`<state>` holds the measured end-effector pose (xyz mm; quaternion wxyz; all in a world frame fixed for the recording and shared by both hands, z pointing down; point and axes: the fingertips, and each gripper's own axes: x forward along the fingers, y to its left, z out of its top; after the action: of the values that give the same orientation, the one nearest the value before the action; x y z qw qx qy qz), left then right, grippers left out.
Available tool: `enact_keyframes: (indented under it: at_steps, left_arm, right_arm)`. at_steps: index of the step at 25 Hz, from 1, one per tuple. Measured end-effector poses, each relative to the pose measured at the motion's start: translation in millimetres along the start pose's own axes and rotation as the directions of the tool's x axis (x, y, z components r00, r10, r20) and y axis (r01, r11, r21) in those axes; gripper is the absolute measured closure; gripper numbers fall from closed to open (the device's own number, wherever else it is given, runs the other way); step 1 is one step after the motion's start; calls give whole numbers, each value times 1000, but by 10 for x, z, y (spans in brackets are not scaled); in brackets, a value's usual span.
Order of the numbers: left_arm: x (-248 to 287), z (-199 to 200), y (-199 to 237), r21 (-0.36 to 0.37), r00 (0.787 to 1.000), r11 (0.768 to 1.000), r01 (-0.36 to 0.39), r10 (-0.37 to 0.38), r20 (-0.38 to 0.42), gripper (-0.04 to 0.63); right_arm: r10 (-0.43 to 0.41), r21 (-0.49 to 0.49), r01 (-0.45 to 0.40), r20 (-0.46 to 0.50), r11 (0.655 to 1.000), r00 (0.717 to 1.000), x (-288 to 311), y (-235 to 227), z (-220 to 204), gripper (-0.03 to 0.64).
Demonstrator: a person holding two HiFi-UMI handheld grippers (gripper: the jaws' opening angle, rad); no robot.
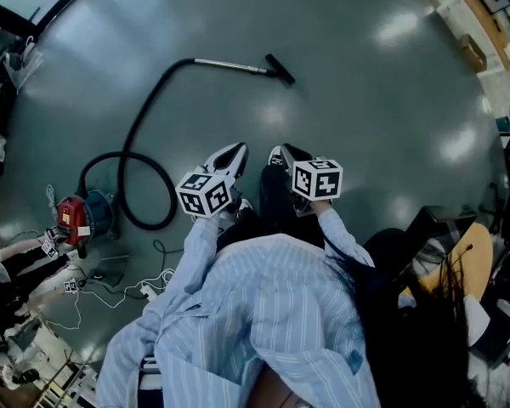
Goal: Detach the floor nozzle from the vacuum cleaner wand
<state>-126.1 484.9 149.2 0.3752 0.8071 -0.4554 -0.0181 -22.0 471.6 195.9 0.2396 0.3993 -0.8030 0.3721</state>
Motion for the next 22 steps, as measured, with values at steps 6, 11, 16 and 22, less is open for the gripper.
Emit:
enact_keyframes:
  at_steps: [6, 11, 16, 22]
  left_arm:
    - [805, 630, -35, 32, 999, 999, -7, 6, 39, 589]
    - [1340, 996, -72, 61, 997, 998, -16, 11, 78, 589]
    - [1691, 1210, -52, 85, 997, 996, -42, 36, 71, 588]
    - [1948, 1407, 71, 117, 997, 991, -67, 62, 48, 588]
  right_arm:
    - [34, -17, -34, 19, 999, 999, 236, -523, 905, 594]
    - [59, -19, -58, 31, 998, 998, 424, -946, 1446, 594]
    - [75, -9, -74, 42, 997, 996, 564, -1236, 1829, 594]
    - [80, 29, -82, 67, 996, 995, 693, -1458, 2046, 594]
